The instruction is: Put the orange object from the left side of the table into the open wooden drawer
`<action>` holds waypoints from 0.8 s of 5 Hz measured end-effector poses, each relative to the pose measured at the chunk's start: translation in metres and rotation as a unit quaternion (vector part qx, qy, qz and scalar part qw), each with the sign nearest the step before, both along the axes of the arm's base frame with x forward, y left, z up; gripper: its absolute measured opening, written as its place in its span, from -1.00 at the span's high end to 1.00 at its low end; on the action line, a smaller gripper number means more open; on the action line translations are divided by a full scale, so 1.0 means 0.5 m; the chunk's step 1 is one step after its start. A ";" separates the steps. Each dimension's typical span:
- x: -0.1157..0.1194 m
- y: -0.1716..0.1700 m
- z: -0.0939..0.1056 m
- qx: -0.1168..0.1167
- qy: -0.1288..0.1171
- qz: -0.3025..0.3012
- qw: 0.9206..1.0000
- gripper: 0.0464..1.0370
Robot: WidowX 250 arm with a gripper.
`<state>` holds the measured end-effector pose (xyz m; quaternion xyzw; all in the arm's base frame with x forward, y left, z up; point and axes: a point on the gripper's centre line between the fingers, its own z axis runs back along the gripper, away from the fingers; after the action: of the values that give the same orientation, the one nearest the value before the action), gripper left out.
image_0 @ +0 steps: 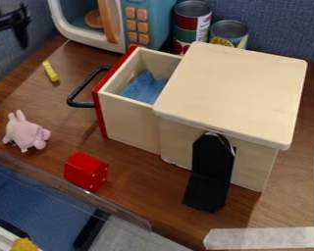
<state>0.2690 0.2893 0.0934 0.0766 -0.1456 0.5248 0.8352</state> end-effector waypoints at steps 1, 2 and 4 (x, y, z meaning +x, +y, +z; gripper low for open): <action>-0.038 0.029 -0.006 0.014 0.009 0.109 0.994 -0.92; -0.061 0.017 -0.044 0.018 0.050 0.164 0.985 -0.92; -0.081 -0.045 -0.074 0.017 0.099 0.203 0.974 -0.92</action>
<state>0.2286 0.2669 0.0563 0.1705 -0.0530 0.6704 0.7202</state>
